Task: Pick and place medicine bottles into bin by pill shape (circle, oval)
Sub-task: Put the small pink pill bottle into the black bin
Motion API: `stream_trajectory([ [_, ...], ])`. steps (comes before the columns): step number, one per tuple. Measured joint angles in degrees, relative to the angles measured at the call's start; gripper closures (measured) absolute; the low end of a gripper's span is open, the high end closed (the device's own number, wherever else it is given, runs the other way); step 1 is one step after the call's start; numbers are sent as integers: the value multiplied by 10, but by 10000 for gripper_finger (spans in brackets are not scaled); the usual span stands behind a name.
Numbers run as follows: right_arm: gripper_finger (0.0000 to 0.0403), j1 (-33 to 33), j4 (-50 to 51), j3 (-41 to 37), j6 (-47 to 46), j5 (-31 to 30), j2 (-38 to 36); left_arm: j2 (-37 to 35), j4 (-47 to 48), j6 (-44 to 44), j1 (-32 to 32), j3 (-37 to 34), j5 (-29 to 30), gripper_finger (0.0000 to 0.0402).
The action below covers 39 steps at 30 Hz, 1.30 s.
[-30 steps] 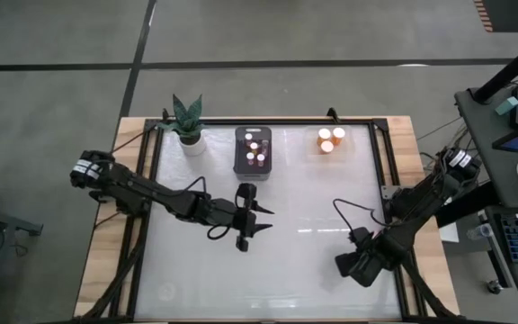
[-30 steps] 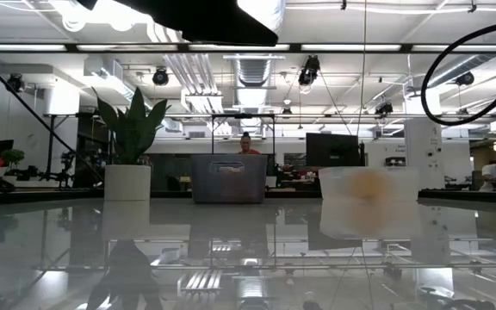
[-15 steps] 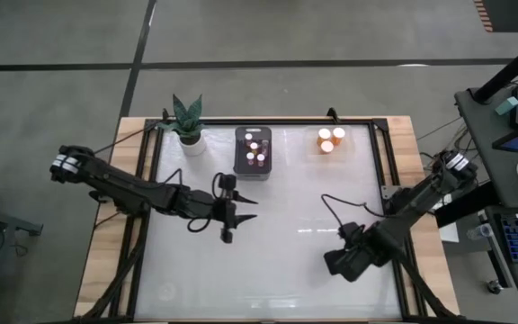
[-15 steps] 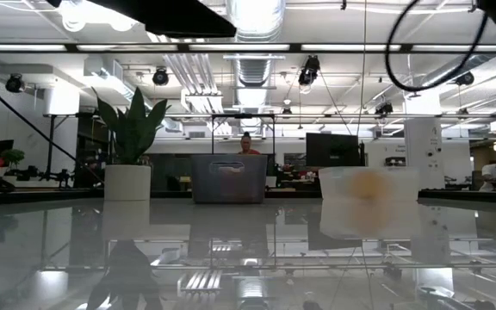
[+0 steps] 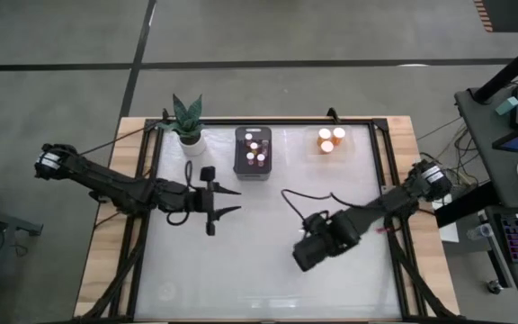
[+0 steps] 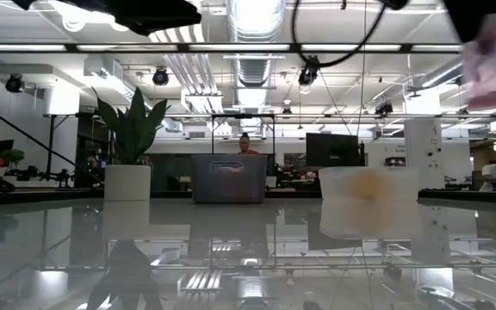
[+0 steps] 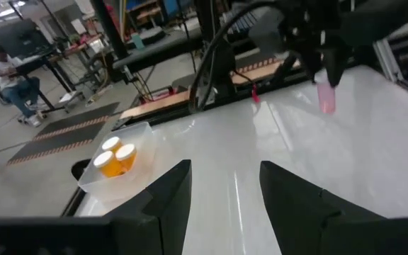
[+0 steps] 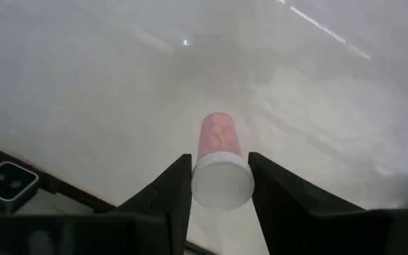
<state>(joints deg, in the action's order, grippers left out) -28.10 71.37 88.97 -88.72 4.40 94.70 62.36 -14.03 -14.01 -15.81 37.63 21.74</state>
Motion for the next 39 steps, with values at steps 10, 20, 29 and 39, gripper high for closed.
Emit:
stream_trajectory([
  [10, 277, 94, 5, 82, 190, -6, 49, -46, -20, 2, 0, -28, 0, 249],
  [20, 277, 177, 3, 119, 335, -65, 48, -52, -23, 2, 0, -33, 0, 249],
  [29, 277, 251, -47, 144, 460, -90, 48, -52, -23, -3, 0, -34, 0, 249],
  [39, 277, 325, -135, 140, 578, -93, 48, -52, -23, -4, 0, -35, 13, 249],
])
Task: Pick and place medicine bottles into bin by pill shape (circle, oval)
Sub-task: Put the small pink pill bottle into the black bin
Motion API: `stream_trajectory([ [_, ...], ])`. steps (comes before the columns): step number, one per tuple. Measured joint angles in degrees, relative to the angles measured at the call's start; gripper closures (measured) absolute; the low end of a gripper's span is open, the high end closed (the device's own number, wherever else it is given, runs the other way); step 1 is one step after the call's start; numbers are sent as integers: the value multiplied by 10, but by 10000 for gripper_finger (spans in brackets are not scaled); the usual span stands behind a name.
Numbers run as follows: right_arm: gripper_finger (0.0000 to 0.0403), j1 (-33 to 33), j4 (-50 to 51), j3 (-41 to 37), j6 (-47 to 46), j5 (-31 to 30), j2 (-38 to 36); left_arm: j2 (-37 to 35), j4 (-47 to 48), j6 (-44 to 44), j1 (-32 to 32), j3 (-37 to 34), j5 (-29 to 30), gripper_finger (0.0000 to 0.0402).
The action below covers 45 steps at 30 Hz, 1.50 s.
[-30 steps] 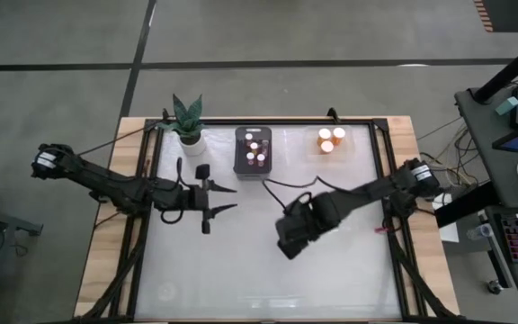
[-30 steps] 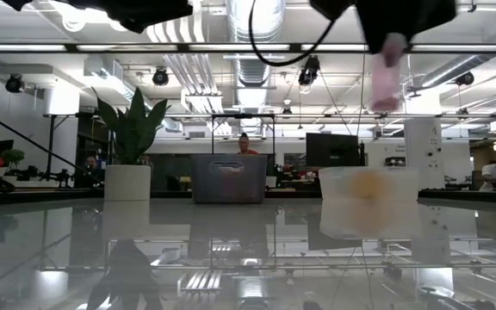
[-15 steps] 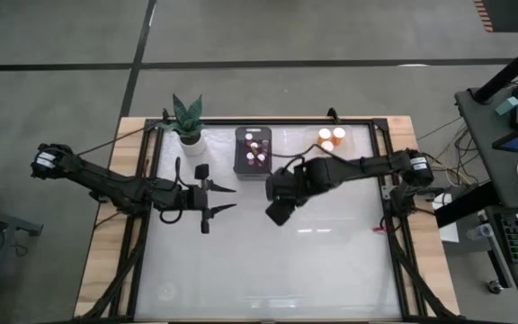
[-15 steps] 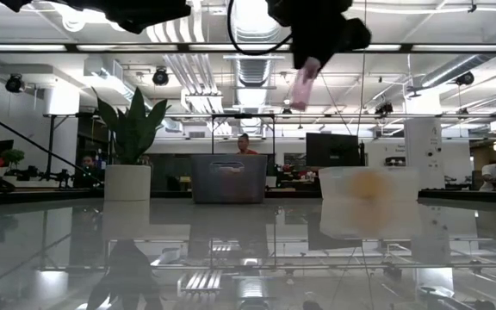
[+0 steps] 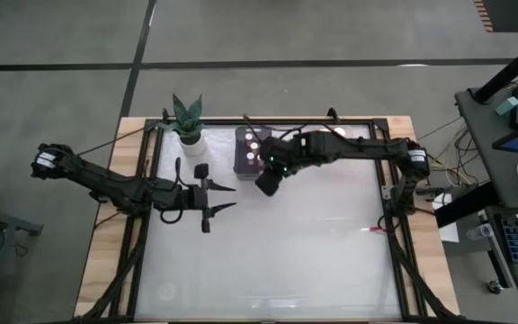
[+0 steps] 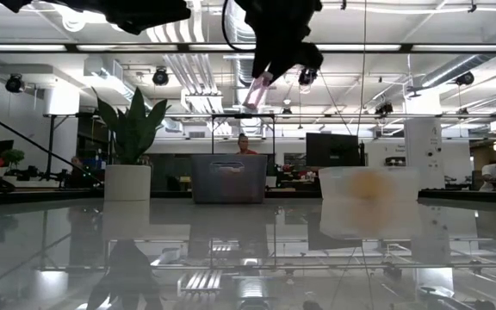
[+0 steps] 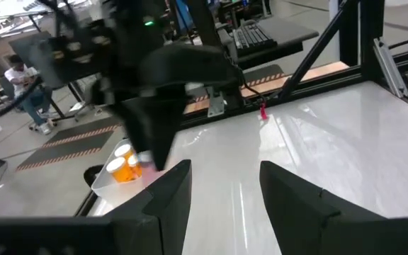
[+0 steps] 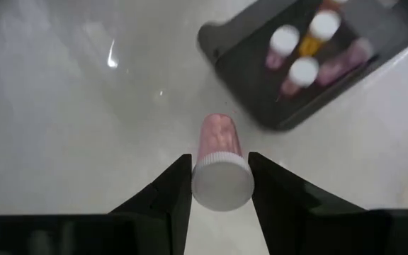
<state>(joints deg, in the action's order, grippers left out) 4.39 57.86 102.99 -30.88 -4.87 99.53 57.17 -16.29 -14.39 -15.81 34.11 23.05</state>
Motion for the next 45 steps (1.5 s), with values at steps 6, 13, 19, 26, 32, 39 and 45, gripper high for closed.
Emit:
stream_trajectory([
  [6, 277, 40, -49, -10, 61, -3, 0, 0, -2, 0, 0, 0, 0, 249],
  [13, 277, 75, -87, -27, 140, -10, 0, 1, -16, 1, 0, 0, 0, 249],
  [19, 277, 97, -94, -29, 192, -38, 0, 1, -65, 6, 0, -4, 0, 249],
  [26, 277, 107, -94, -29, 246, -39, 0, 1, -116, 73, 0, -12, 0, 249],
  [32, 277, 107, -118, -29, 280, -38, 3, 8, -178, 125, 0, -12, 0, 249],
  [39, 277, 107, -148, -29, 311, -38, 46, 40, -261, 126, 0, -10, 0, 249],
  [45, 277, 107, -154, -29, 332, -38, 86, 55, -282, 126, 0, -5, 0, 249],
])
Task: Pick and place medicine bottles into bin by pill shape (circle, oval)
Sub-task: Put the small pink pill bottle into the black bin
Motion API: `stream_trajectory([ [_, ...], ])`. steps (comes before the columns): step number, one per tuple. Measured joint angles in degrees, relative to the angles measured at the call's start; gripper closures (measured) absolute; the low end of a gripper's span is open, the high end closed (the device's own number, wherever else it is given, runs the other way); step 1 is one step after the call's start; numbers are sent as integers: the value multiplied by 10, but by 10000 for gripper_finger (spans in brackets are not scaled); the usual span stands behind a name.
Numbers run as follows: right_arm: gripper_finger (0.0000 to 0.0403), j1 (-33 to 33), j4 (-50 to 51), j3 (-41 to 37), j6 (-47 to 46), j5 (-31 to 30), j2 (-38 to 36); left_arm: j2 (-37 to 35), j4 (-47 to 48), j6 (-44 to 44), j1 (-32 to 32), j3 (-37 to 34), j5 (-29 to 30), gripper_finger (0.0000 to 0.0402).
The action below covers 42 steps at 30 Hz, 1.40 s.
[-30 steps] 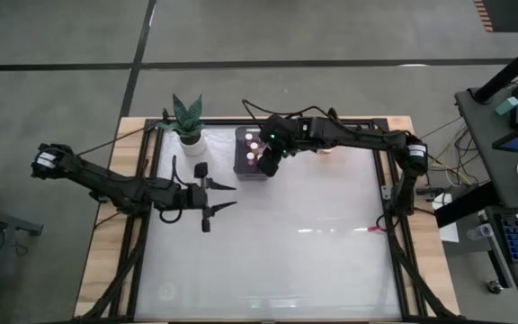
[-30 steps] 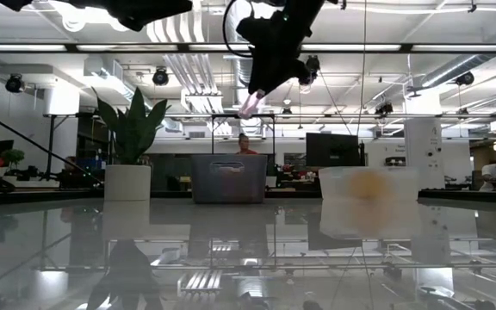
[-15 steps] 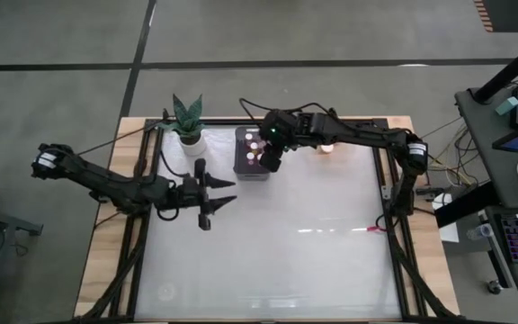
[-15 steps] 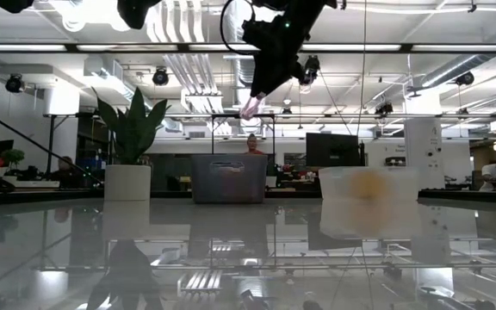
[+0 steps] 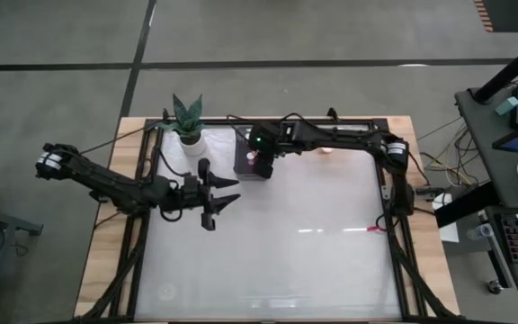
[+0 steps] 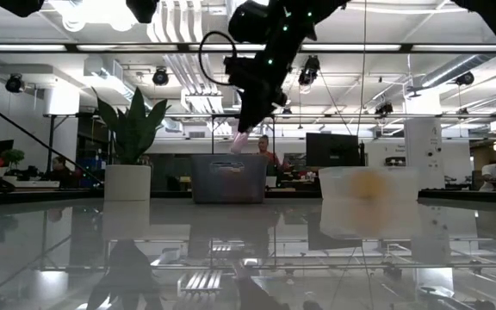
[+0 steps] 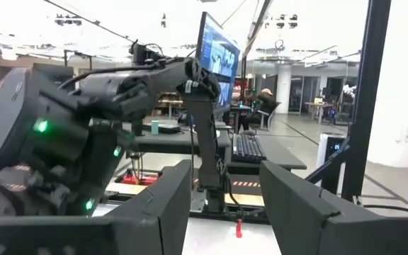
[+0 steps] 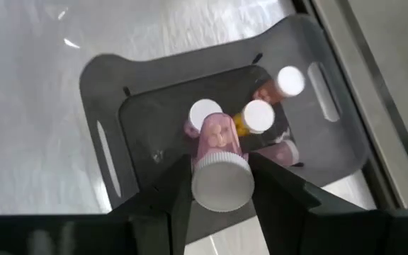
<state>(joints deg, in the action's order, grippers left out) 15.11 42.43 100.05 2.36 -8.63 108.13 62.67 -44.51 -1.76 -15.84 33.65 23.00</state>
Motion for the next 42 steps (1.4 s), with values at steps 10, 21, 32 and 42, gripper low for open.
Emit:
stream_trajectory([
  [10, 277, 2, -12, 0, 16, 1, 33, -1, -1, 0, 0, -1, 0, 249],
  [21, 277, 3, -12, 0, 29, 2, 34, -14, 0, -28, 0, 0, 0, 249],
  [32, 277, 3, -9, 0, 27, 2, 34, -55, 36, -144, 0, -7, 0, 249],
  [42, 277, 3, -7, 0, 21, 2, 34, -80, 112, -190, 0, -18, 55, 249],
])
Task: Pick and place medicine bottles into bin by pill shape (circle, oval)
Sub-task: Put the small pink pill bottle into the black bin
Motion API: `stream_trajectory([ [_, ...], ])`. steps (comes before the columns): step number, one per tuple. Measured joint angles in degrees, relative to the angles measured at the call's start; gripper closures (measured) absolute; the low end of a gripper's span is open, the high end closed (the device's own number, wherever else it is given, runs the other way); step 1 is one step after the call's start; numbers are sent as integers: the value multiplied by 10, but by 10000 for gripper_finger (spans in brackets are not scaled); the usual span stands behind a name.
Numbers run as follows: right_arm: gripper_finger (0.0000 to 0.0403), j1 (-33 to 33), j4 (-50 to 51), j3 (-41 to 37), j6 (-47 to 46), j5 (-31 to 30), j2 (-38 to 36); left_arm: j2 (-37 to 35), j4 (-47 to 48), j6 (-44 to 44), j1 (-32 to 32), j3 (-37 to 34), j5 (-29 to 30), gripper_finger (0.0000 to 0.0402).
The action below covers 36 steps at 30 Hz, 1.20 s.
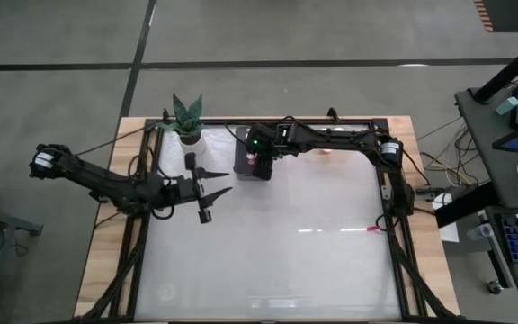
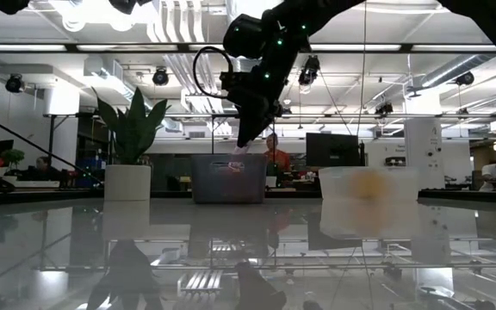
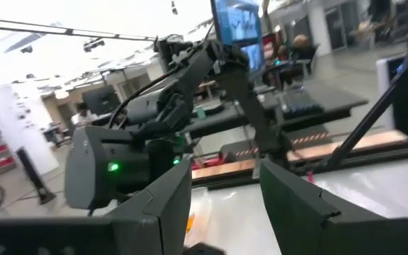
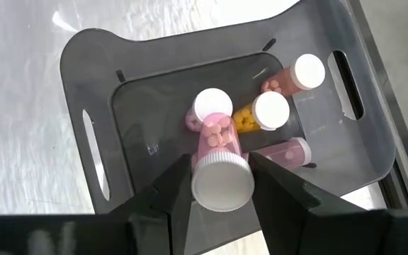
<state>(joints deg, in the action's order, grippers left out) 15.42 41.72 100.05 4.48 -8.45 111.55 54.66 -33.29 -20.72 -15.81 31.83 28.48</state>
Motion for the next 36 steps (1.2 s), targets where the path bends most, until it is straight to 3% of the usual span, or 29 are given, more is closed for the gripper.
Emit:
stream_trajectory([
  [16, 277, -9, 0, 0, -14, 1, -28, -1, 9, -22, 0, 0, 9, 249],
  [20, 277, -9, 8, 0, -24, 44, -28, -1, 9, -23, 0, 0, 10, 249],
  [36, 277, -9, 13, 0, -29, 59, 18, -1, 10, -23, 0, 0, 10, 249],
])
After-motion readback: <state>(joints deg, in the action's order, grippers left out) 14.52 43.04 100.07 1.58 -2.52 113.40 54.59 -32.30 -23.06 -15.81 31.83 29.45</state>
